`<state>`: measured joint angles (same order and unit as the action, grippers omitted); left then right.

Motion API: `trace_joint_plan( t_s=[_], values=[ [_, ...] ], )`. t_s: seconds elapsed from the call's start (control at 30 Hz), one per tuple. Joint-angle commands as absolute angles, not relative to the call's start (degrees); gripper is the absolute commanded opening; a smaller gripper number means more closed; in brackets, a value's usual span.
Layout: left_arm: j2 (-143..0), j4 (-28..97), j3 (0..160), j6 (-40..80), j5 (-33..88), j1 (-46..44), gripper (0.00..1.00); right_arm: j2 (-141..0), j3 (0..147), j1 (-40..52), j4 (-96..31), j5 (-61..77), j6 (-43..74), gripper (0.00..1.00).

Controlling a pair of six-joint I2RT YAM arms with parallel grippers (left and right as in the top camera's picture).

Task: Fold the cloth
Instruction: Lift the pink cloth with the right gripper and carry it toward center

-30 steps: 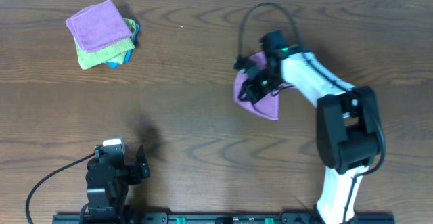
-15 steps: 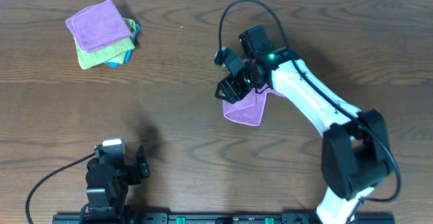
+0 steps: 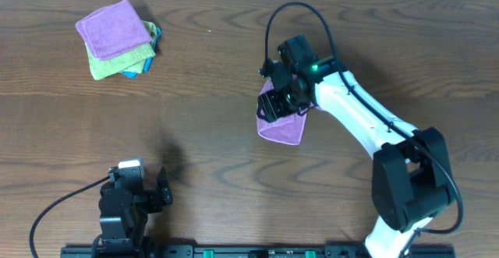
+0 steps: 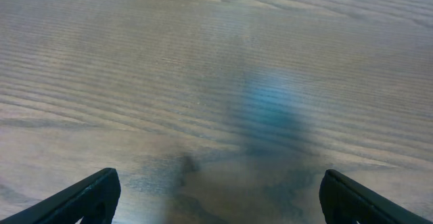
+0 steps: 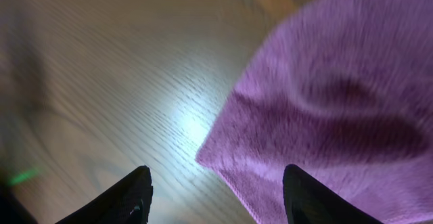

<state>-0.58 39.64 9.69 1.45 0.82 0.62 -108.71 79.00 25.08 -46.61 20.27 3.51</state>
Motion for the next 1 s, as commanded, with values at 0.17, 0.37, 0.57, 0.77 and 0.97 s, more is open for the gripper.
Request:
trace_joint_plan(
  t_s=[0.17,0.37,0.57,0.77,0.97],
  values=[
    [-0.3,40.4,9.1,1.3,-0.2,0.3,0.95,-108.7,73.3,23.9,-44.6,11.8,7.7,0.57],
    [-0.3,40.4,9.1,1.2,-0.2,0.3,0.95,-108.6,73.3,21.3,-44.5,8.8,7.6,0.57],
    [-0.3,40.4,9.1,1.2,-0.2,0.3,0.95,-108.6,72.1,19.1,-41.8,10.2,5.9,0.58],
    [-0.3,40.4,9.1,1.2,-0.2,0.3,0.95,-108.7,68.7,18.9,-36.6,15.0,5.5,0.57],
    [-0.3,40.4,9.1,1.3,-0.2,0.3,0.95,-108.7,67.4,18.9,-34.0,15.0,5.5,0.51]
  ],
)
